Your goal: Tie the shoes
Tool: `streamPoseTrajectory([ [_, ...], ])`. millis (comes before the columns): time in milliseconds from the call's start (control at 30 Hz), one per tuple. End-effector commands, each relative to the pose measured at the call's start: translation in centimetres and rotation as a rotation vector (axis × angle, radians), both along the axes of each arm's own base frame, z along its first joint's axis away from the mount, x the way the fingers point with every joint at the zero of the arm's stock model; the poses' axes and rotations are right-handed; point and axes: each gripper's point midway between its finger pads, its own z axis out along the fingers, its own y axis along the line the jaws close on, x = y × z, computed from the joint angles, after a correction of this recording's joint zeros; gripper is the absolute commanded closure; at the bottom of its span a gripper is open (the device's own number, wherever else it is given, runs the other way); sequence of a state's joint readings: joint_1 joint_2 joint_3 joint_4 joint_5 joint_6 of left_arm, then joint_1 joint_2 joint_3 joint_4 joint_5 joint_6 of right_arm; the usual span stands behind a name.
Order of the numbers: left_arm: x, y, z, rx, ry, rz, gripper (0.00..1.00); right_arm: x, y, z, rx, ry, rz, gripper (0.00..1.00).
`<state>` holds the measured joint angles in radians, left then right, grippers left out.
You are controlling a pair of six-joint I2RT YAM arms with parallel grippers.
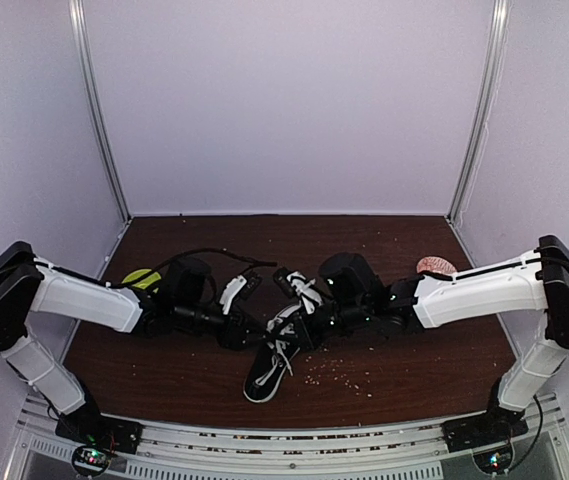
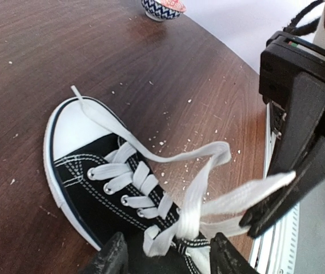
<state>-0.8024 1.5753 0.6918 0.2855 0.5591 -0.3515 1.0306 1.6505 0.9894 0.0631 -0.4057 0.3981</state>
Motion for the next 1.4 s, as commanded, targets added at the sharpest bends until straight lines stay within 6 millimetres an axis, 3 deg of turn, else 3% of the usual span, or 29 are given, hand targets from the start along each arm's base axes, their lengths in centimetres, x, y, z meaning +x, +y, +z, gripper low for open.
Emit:
streamPoseTrajectory([
  [0, 1.0, 1.0, 1.7, -0.087, -0.041, 0.058, 0.51, 0.1, 0.1, 0.0, 0.019, -0.005, -0.001, 1.00],
  [200, 3.6, 1.5, -0.1, -0.023, -0.001, 0.176, 0.66, 0.1, -0.1, -0.2, 0.013, -0.006, -0.002, 1.00],
  [333, 4.3, 0.8, -1.1, 0.000, 0.017, 0.165, 0.67, 0.1, -0.2, -0.3, 0.011, -0.005, -0.005, 1.00],
  [600, 2.0, -1.7, -1.2, -0.112, 0.055, -0.043, 0.66, 0.5, -0.2, -0.5, 0.004, -0.020, -0.022, 1.00],
  [967, -0.2, -1.9, -1.1, -0.168, 0.087, -0.161, 0.66, 1.9, -0.3, -0.4, -0.020, -0.062, -0.077, 1.00],
  [1367, -1.1, -1.8, -1.7, -0.180, 0.117, -0.196, 0.66, 2.5, 0.0, -0.4, -0.026, -0.075, -0.096, 1.00],
])
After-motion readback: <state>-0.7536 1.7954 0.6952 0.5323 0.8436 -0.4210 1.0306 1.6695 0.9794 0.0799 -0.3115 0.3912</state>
